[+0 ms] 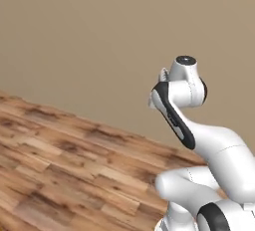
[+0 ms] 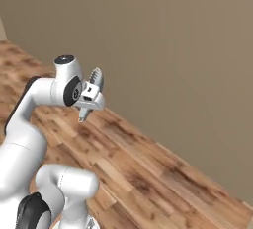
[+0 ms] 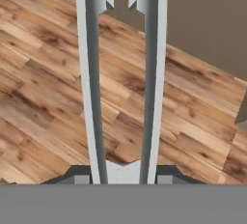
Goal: Take the tongs from the drawer on the right and place them on the dining counter next to the tray containing the kebab skewer.
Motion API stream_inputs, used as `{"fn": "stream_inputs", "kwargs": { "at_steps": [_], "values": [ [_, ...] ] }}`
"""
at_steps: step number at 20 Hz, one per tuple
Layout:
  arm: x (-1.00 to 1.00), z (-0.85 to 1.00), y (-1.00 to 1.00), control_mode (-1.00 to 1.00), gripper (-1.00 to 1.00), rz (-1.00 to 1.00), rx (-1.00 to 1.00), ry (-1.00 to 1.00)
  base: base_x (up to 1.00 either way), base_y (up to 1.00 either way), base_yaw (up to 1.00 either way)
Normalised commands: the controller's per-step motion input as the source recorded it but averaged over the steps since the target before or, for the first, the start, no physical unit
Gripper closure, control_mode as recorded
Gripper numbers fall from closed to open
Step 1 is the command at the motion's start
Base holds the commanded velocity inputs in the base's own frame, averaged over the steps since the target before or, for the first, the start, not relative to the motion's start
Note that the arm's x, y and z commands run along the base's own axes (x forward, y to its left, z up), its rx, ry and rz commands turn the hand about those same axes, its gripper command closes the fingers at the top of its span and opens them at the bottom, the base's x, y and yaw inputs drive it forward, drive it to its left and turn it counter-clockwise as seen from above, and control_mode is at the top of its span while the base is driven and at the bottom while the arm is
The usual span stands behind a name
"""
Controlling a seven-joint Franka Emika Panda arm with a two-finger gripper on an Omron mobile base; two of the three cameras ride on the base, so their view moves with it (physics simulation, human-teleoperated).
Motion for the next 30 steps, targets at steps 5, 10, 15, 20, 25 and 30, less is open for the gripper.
{"fn": "stream_inputs", "kwargs": {
  "at_steps": [5,10,15,20,25,30],
  "values": [
    [0.00,0.00,0.00,1.00,1.00,0.00,0.00,0.00,1.00,0.00,0.58],
    [0.00,0.00,0.00,1.00,1.00,0.00,0.00,0.00,1.00,0.00,0.58],
    [0.00,0.00,0.00,1.00,1.00,0.00,0.00,0.00,1.00,0.00,0.61],
    [0.00,0.00,0.00,1.00,1.00,0.00,0.00,0.00,1.00,0.00,0.61],
    [0.00,0.00,0.00,1.00,1.00,0.00,0.00,0.00,1.00,-0.11,0.61],
    [0.00,0.00,0.00,1.00,1.00,0.00,0.00,0.00,0.84,-0.34,0.51]
  ]
}}
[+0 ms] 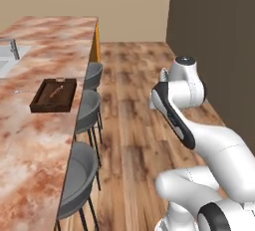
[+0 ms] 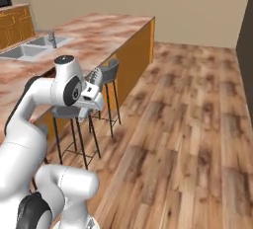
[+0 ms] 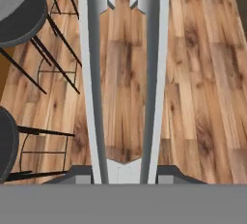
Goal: Take the tongs from the drawer on the right and place them on the dining counter next to the tray containing the kebab skewer.
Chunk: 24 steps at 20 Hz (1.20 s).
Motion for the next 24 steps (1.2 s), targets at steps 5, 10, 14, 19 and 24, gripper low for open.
{"fn": "stream_inputs", "kwargs": {
  "at_steps": [5,10,14,19,24],
  "values": [
    [0.00,0.00,0.00,1.00,1.00,0.00,0.00,0.00,0.07,-0.54,0.31],
    [0.00,0.00,0.00,1.00,1.00,0.00,0.00,0.00,-0.25,-0.48,0.32],
    [0.00,0.00,0.00,1.00,1.00,0.00,0.00,0.00,0.00,-0.35,0.58],
    [0.00,0.00,0.00,1.00,1.00,0.00,0.00,0.00,0.00,-0.28,0.61],
    [0.00,0.00,0.00,1.00,1.00,0.00,0.00,0.00,0.00,-0.24,0.57]
  ]
}}
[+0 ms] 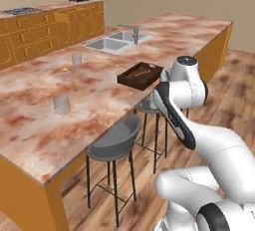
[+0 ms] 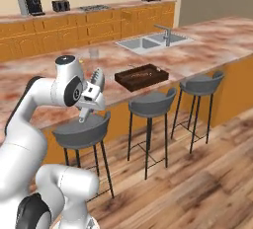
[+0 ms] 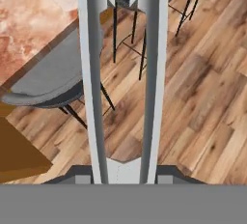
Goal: Take the tongs from the drawer on the right and place them on the dining counter next to the tray containing the kebab skewer.
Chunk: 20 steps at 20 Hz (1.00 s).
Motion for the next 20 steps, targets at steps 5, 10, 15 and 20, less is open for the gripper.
{"fn": "stream_inputs", "kwargs": {
  "at_steps": [5,10,15,20],
  "values": [
    [0.00,0.00,0.00,1.00,1.00,0.00,0.00,0.00,0.20,-0.30,0.59],
    [0.00,0.00,0.00,1.00,1.00,0.00,0.00,0.00,0.30,-0.64,0.65],
    [0.00,0.00,0.00,1.00,1.00,0.00,0.00,0.00,0.02,-0.94,0.56],
    [0.00,0.00,0.00,1.00,1.00,0.00,0.00,0.00,0.00,-1.00,0.47]
  ]
}}
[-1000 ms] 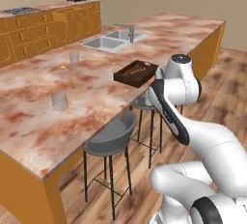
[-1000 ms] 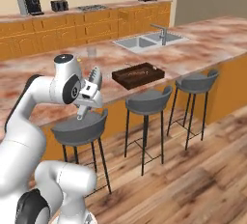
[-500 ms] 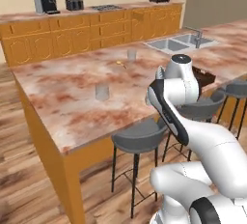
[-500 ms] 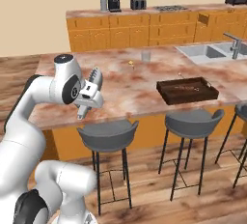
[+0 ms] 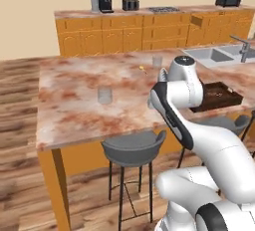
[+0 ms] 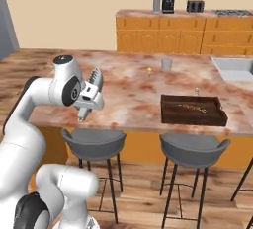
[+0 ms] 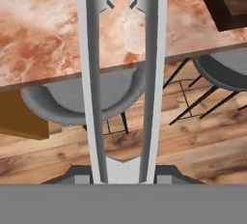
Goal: Take the tongs from the drawer on the right and place them on the dining counter next to the tray containing the kebab skewer.
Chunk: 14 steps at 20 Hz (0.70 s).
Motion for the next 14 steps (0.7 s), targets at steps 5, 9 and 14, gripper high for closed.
{"fn": "stream_inputs", "kwargs": {
  "at_steps": [5,9,14],
  "values": [
    [0.00,0.00,0.00,1.00,1.00,0.00,0.00,0.00,0.00,-0.97,0.36],
    [0.00,0.00,0.00,1.00,1.00,0.00,0.00,0.00,0.00,-0.65,0.15],
    [0.00,0.00,0.00,1.00,1.00,0.00,0.00,0.00,0.00,-0.25,0.02]
  ]
}}
